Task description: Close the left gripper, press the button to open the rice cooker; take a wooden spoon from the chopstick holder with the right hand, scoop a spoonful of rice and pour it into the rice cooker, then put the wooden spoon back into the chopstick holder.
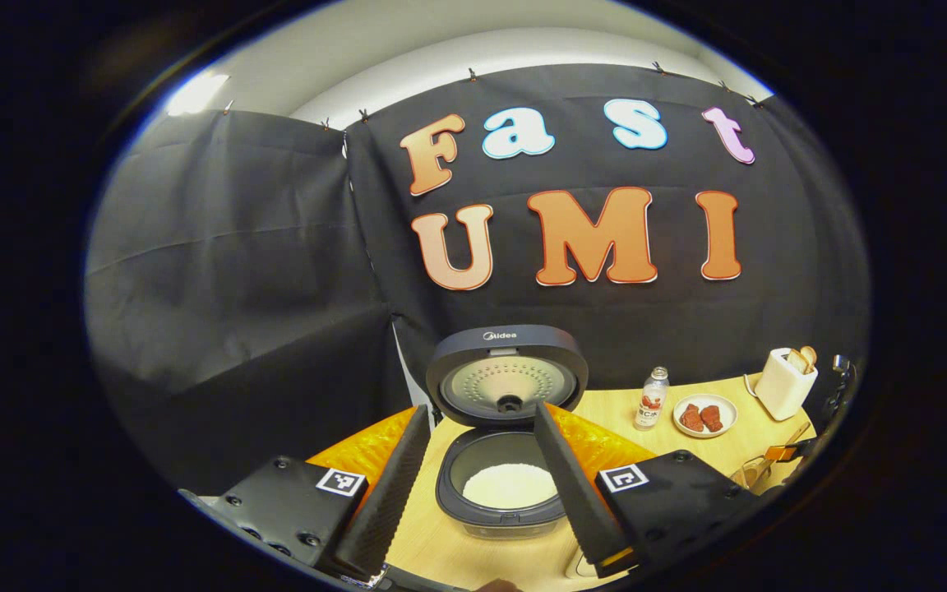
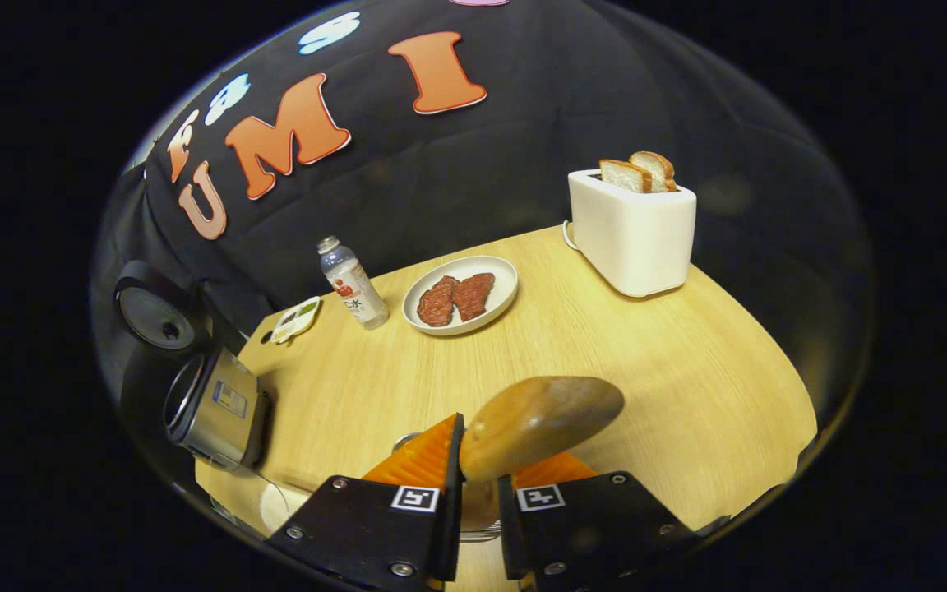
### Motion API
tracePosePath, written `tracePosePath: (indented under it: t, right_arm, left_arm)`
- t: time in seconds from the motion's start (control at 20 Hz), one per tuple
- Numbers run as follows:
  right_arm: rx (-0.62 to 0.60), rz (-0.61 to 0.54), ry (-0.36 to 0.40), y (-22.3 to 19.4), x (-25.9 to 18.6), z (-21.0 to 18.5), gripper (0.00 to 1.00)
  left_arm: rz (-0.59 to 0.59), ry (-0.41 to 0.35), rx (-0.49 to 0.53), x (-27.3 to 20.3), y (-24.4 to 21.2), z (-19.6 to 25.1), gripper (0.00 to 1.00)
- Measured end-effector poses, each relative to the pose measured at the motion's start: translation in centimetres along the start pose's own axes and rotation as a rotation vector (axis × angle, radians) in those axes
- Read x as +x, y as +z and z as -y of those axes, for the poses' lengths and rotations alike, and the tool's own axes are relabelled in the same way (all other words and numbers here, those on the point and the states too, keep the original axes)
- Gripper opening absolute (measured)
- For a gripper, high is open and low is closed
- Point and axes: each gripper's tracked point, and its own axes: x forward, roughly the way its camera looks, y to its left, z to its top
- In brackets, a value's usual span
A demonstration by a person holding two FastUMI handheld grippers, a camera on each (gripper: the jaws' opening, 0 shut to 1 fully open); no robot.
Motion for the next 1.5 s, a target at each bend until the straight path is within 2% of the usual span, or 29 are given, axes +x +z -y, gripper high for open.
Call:
tracePosePath:
  t: [0.15,0.25,0.45,0.7,0.8,0.85,0.9,0.95,1.15,1.35,1.5]
  right_arm:
    - [-0.014,0.009,-0.012,0.4,-0.5,-0.4,0.13]
    - [0.009,0.032,-0.014,1.5,-1.7,-1.1,0.13]
    - [0.018,0.116,-0.030,4.4,-5.3,-2.7,0.13]
    - [-0.032,0.186,0.038,6.0,-10.7,-7.7,0.13]
    - [-0.068,0.177,0.078,5.0,-11.7,-10.7,0.13]
    - [-0.080,0.172,0.094,4.5,-12.2,-11.9,0.09]
    - [-0.090,0.166,0.110,4.1,-12.5,-13.1,0.13]
    - [-0.107,0.160,0.122,3.5,-12.8,-14.3,0.13]
    - [-0.232,0.138,0.123,0.4,-12.5,-17.9,0.13]
    - [-0.438,0.112,0.053,-3.1,-10.2,-18.9,0.13]
    - [-0.593,0.135,0.008,-5.0,-8.7,-20.0,0.13]
  left_arm:
    - [0.017,0.005,0.006,-1.0,-0.3,-1.0,0.88]
    - [0.024,-0.003,0.008,-1.1,-0.6,-1.5,0.93]
    - [0.067,0.045,0.012,-0.7,0.2,-4.2,1.00]
    - [0.068,-0.020,-0.025,0.4,-1.0,-4.5,1.00]
    - [0.061,-0.044,-0.036,0.9,-1.6,-4.7,0.94]
    - [0.058,-0.056,-0.040,1.1,-1.8,-4.8,0.96]
    - [0.056,-0.067,-0.038,1.1,-2.1,-5.0,0.97]
    - [0.058,-0.073,-0.033,1.3,-2.2,-5.2,0.99]
    - [0.056,-0.097,-0.019,1.6,-3.0,-6.2,1.00]
    - [0.034,-0.104,-0.022,1.6,-4.2,-7.4,1.00]
    - [0.035,-0.092,-0.011,1.5,-4.6,-8.2,1.00]
